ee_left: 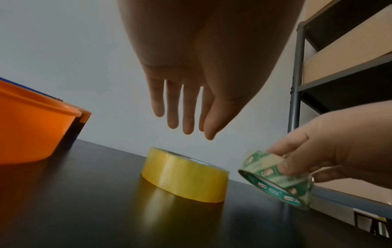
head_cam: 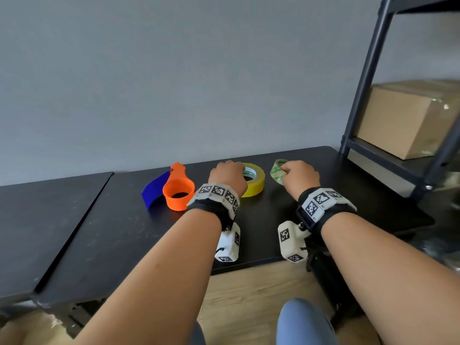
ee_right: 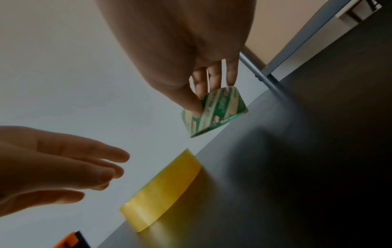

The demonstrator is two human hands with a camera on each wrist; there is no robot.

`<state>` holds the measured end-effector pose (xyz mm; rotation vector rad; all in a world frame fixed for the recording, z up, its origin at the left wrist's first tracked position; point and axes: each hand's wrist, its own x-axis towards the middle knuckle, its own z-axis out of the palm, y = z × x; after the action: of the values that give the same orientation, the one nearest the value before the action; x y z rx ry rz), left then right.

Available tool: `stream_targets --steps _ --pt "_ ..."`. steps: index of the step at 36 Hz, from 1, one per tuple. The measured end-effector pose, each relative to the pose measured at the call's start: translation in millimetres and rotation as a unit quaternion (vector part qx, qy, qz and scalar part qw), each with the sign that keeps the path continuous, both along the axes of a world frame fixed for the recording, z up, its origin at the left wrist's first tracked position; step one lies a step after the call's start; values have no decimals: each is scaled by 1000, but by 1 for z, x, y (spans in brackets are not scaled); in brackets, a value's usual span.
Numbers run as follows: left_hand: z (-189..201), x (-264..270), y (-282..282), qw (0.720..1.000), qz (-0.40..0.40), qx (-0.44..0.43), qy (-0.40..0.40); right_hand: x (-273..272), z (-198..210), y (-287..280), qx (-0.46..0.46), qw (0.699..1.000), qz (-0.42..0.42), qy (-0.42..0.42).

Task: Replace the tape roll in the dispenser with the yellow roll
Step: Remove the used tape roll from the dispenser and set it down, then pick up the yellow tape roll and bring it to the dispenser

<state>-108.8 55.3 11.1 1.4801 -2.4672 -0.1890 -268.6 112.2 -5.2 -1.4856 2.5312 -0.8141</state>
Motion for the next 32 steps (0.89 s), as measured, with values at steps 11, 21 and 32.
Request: stream_targets --steps 11,21,32 --pt "-2 -1 -2 1000 5 18 -5 0 -13 -14 87 995 -41 -22" --pt "5 27 -12 999 37 23 20 25 5 -18 -22 999 25 -8" --pt "-5 88 -28 989 134 59 -28 92 4 -32 -64 989 124 -46"
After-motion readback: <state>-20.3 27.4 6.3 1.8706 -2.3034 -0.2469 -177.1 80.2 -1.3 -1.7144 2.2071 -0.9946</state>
